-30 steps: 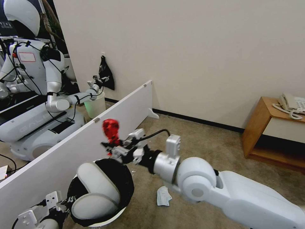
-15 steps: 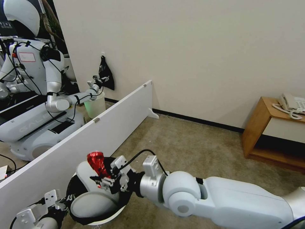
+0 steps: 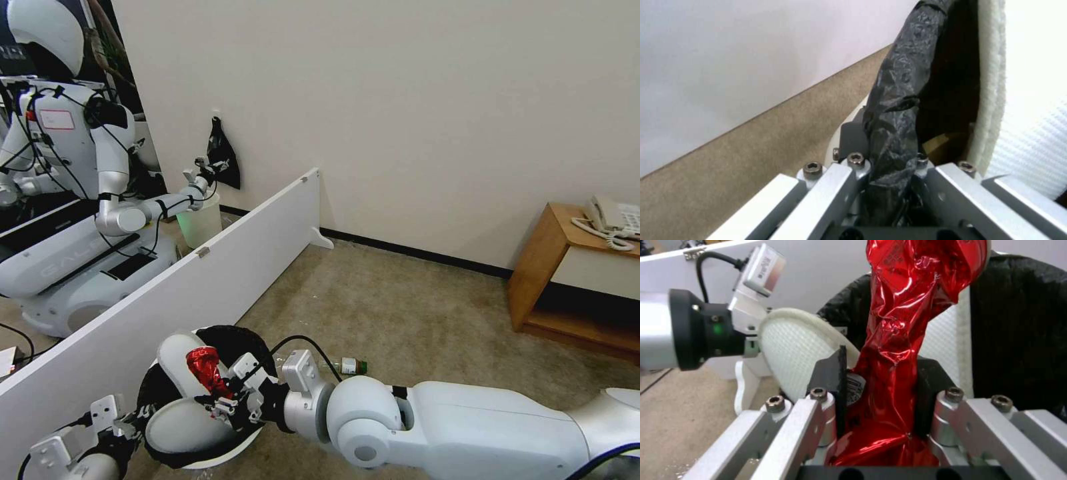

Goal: Pick up the trash bin and place the garbage on the floor into it.

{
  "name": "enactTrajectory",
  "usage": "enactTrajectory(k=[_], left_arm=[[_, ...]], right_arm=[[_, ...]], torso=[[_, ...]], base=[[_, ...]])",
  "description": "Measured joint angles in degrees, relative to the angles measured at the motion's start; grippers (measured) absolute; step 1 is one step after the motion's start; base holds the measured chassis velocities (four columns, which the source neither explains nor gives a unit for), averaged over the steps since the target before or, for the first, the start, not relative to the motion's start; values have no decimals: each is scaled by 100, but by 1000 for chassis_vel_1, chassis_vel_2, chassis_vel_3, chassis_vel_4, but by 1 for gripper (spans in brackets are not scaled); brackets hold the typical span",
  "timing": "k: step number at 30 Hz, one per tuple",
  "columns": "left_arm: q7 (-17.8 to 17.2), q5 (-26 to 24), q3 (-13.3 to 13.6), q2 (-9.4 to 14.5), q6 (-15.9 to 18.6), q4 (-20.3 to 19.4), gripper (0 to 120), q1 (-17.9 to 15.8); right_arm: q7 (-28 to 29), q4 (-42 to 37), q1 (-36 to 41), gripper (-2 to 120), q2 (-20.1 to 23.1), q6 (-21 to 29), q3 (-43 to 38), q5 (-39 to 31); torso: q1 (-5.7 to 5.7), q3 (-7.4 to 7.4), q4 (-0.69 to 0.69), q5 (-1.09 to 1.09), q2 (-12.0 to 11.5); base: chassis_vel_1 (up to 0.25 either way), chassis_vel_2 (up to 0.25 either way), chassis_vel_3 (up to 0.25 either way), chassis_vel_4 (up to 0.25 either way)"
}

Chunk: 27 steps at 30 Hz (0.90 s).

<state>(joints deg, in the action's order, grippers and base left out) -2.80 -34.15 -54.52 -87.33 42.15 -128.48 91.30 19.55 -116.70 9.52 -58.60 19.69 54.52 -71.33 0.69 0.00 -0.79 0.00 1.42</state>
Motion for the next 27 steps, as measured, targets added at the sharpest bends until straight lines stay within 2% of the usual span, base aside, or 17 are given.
enactTrajectory(k=[15,17,18,19,21,23,24,26,27], left_arm=[[9,17,29,-18,-3,22,2,3],[12,25,34,-19,-3,42,2,-7],[12,25,34,-19,-3,42,2,-7],[13,30,37,-19,-3,60,2,-15],[13,34,41,-19,-3,72,2,-19],[14,47,52,-28,-3,104,2,-41],[14,47,52,-28,-3,104,2,-41],[15,59,64,-34,-3,119,2,-51],[15,59,64,-34,-3,119,2,-51]], right_arm=[[179,191,258,26,65,-51,8,340],[229,246,315,35,85,-101,13,442],[229,246,315,35,85,-101,13,442],[234,248,323,42,95,-117,13,474],[235,248,323,45,101,-120,12,485],[235,243,317,58,117,-131,-2,491],[235,243,317,58,117,-131,-2,491],[234,248,308,68,119,-150,-14,497],[234,248,308,68,119,-150,-14,497]], torso=[[0,0,0,0,0],[0,0,0,0,0],[0,0,0,0,0],[0,0,0,0,0],[0,0,0,0,0],[0,0,0,0,0],[0,0,0,0,0],[0,0,0,0,0],[0,0,0,0,0]], base=[[0,0,0,0],[0,0,0,0],[0,0,0,0],[0,0,0,0],[0,0,0,0],[0,0,0,0],[0,0,0,0],[0,0,0,0],[0,0,0,0]])
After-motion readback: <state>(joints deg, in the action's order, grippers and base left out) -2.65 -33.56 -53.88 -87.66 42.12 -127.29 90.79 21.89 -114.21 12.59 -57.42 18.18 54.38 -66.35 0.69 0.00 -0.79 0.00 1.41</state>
